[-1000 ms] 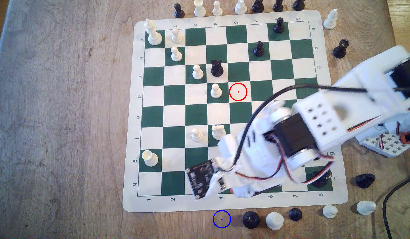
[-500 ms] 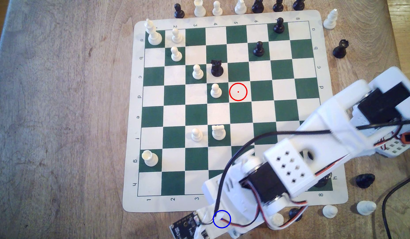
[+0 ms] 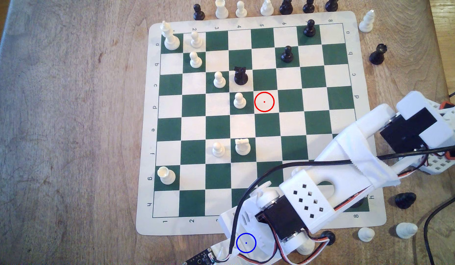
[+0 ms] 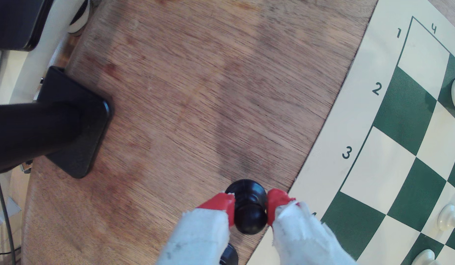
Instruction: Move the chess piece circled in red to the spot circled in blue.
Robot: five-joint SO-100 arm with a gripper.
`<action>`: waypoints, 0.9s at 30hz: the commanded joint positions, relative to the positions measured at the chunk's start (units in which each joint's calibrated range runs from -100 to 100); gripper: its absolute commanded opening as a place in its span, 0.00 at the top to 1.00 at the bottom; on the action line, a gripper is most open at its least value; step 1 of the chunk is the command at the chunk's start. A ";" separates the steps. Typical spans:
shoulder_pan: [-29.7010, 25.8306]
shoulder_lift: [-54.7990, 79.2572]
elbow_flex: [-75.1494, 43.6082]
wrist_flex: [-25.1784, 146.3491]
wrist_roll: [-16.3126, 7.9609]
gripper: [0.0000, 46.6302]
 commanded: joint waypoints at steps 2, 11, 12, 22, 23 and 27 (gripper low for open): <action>0.43 -0.92 -5.72 -1.27 0.24 0.99; 0.58 -0.15 -5.72 -2.09 0.29 0.99; 0.66 0.02 -5.63 -2.09 0.29 0.99; 1.13 1.63 -5.72 -1.35 0.63 0.99; 1.21 1.63 -5.72 -1.19 0.63 0.99; 1.37 1.37 -5.72 -0.20 0.83 0.99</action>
